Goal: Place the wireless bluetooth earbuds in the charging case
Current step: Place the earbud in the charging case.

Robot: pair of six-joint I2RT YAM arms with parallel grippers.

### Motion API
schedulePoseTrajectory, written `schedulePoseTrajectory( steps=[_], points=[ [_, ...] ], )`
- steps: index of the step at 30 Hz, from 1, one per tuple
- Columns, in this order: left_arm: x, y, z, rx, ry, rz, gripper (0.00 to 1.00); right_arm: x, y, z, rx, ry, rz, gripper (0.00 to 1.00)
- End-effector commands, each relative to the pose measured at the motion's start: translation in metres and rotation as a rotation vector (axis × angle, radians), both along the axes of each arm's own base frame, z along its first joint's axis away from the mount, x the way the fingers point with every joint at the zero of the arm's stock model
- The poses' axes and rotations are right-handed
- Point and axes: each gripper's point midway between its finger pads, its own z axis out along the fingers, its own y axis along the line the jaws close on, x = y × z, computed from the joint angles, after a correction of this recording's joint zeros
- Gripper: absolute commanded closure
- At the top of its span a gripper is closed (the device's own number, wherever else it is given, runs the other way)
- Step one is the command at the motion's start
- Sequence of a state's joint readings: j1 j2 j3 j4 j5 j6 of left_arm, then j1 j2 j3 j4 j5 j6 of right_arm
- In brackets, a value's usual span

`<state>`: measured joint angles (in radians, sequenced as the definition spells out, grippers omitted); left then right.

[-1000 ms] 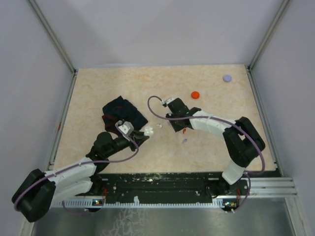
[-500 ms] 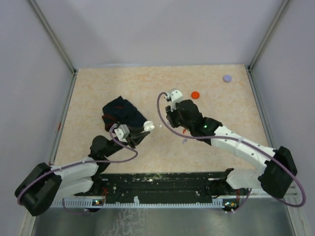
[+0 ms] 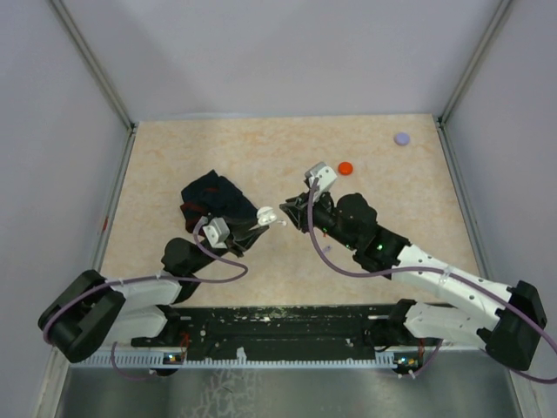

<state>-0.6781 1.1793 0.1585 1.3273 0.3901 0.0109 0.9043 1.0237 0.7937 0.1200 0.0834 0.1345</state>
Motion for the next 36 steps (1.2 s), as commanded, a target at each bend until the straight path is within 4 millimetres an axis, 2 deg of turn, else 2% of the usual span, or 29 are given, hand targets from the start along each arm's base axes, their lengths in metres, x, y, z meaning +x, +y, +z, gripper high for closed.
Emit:
schedulePoseTrajectory(
  steps=[1, 11, 23, 36],
  points=[
    [-0.003, -0.003, 0.032, -0.088, -0.073, -0.025, 1.0, -0.018, 0.017, 0.044, 0.177, -0.08, 0.107, 0.78],
    [-0.008, -0.007, 0.037, -0.111, -0.072, -0.07, 1.0, -0.035, 0.04, 0.051, 0.25, -0.104, 0.203, 0.78],
    [-0.01, -0.005, 0.046, -0.143, -0.076, -0.07, 1.0, -0.035, 0.055, 0.031, 0.202, -0.073, 0.224, 0.77],
    [-0.014, -0.002, 0.051, -0.169, -0.068, -0.074, 1.0, -0.031, 0.059, 0.017, 0.16, -0.071, 0.199, 0.77]
  ],
)
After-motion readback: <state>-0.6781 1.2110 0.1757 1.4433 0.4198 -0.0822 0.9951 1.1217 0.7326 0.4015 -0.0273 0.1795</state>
